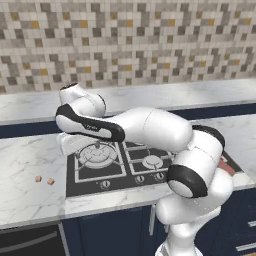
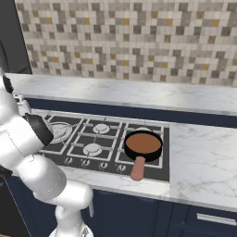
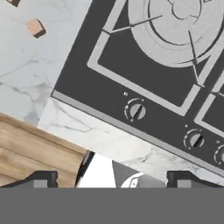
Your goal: Pick up the sugar cube(s) and place them in the saucepan with hot chocolate.
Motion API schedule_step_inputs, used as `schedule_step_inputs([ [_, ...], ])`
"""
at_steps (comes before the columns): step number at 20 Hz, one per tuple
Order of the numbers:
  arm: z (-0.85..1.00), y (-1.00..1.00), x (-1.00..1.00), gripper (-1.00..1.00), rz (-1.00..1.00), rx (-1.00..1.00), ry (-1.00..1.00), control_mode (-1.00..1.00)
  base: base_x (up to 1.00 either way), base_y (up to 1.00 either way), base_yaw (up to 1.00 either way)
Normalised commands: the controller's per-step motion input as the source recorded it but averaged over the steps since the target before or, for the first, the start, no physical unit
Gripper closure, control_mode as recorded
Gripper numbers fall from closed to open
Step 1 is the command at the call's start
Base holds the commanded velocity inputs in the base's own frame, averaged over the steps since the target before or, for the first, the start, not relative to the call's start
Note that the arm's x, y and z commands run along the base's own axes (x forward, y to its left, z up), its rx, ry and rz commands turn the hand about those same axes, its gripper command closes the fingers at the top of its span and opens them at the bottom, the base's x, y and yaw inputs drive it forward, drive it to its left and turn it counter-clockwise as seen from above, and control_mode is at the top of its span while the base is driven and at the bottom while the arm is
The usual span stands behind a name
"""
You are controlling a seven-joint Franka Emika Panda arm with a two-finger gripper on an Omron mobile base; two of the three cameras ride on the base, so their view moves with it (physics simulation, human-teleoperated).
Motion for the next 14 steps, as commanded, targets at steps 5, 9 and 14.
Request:
schedule_step_inputs([
  [5, -0.57, 0.91, -0.1, -1.0, 0.29, 0.0, 0.0, -1.0, 0.0, 0.0, 0.0],
  [9, -0.52, 0.68, -0.02, -1.0, 0.29, 0.01, 0.0, -1.0, 0.0, 0.0, 0.0],
  [14, -0.47, 0.18, 0.18, -1.0, 0.18, 0.07, 0.02, -1.0, 0.0, 0.0, 0.0],
])
